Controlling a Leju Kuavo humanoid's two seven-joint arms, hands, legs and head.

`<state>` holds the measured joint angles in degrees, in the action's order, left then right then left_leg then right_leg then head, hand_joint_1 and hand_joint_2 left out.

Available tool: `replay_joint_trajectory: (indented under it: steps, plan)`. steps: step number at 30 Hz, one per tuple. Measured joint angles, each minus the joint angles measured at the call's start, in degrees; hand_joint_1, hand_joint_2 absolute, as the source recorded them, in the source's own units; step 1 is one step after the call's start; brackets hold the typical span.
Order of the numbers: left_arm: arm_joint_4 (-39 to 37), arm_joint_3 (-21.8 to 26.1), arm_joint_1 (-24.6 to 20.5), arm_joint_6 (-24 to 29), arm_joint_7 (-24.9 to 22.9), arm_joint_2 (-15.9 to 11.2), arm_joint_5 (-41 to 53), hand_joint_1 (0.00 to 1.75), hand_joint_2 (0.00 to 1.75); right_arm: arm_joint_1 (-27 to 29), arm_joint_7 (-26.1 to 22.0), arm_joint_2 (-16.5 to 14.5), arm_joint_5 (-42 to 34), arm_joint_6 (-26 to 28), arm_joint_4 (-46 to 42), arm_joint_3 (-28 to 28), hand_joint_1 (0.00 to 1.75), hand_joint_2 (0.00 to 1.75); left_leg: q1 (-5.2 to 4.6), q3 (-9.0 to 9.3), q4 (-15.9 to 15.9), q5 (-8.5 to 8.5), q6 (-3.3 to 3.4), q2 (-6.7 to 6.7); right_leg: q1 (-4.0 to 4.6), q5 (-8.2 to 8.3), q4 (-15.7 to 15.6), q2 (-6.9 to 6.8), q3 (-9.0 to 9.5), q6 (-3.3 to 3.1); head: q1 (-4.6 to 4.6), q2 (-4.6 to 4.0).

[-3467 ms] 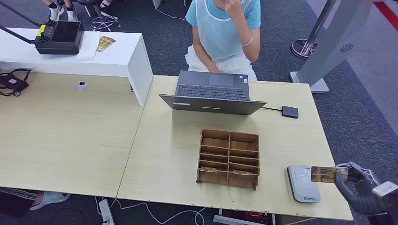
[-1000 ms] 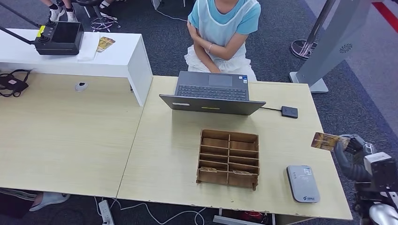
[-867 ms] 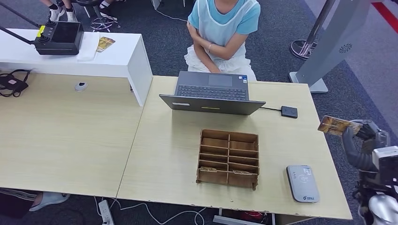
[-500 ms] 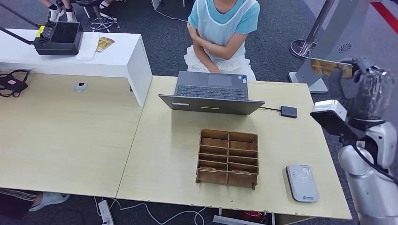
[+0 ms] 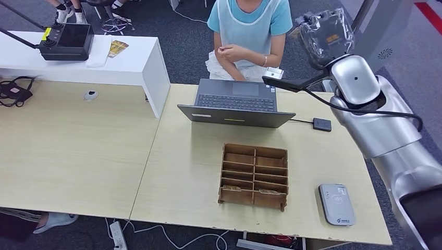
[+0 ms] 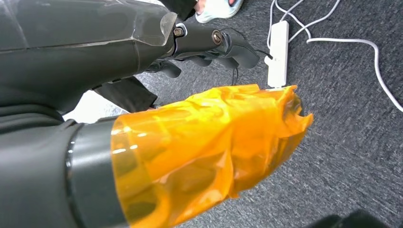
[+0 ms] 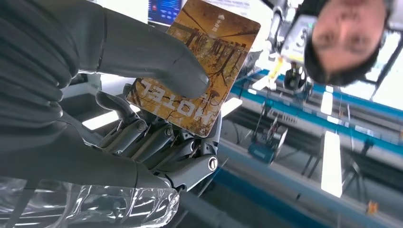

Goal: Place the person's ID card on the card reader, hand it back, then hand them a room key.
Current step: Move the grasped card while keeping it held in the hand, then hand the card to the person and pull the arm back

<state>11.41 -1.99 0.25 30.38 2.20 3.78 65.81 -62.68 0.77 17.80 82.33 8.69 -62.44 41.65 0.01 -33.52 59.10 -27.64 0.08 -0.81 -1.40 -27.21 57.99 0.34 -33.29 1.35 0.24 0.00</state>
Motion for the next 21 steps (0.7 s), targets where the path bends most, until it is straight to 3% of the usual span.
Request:
replay_joint_trajectory:
  steps: [7, 16, 17, 21]
  plan:
    - [0.0, -0.1, 0.1, -0.1, 0.6, 0.2, 0.0, 0.00, 0.00, -3.2, 2.8, -3.9, -3.3, 0.7, 16.0, 5.2, 1.75, 1.75, -0.01, -0.02, 0.0, 0.00, 0.00, -0.06, 0.00, 0.00, 0.0, -0.05, 0.02, 0.00, 0.00, 0.00]
    - [0.0, -0.1, 0.3, -0.4, 0.7, 0.2, 0.0, 0.00, 0.00, -3.6, 3.5, -6.6, -6.5, -0.7, 23.5, 6.4, 1.75, 1.75, 0.00, -0.01, 0.0, 0.00, 0.00, -0.04, 0.00, 0.00, 0.0, -0.04, 0.00, 0.00, 0.00, 0.00]
    - [0.0, -0.1, 0.3, -0.5, 0.7, 0.2, 0.0, 0.00, 0.00, -3.7, 3.4, -6.8, -6.8, -0.6, 23.8, 6.5, 1.68, 1.75, 0.00, 0.00, 0.0, 0.00, 0.00, -0.04, 0.00, 0.00, 0.0, -0.04, 0.00, 0.00, 0.00, 0.00]
    - [0.0, -0.1, 0.4, -0.5, 0.7, 0.2, 0.0, 0.00, 0.00, -3.7, 3.6, -7.2, -7.7, -0.2, 24.6, 6.6, 0.00, 1.75, 0.00, 0.00, 0.0, 0.00, 0.00, -0.03, 0.00, 0.00, 0.0, -0.03, 0.00, 0.00, 0.00, 0.00]
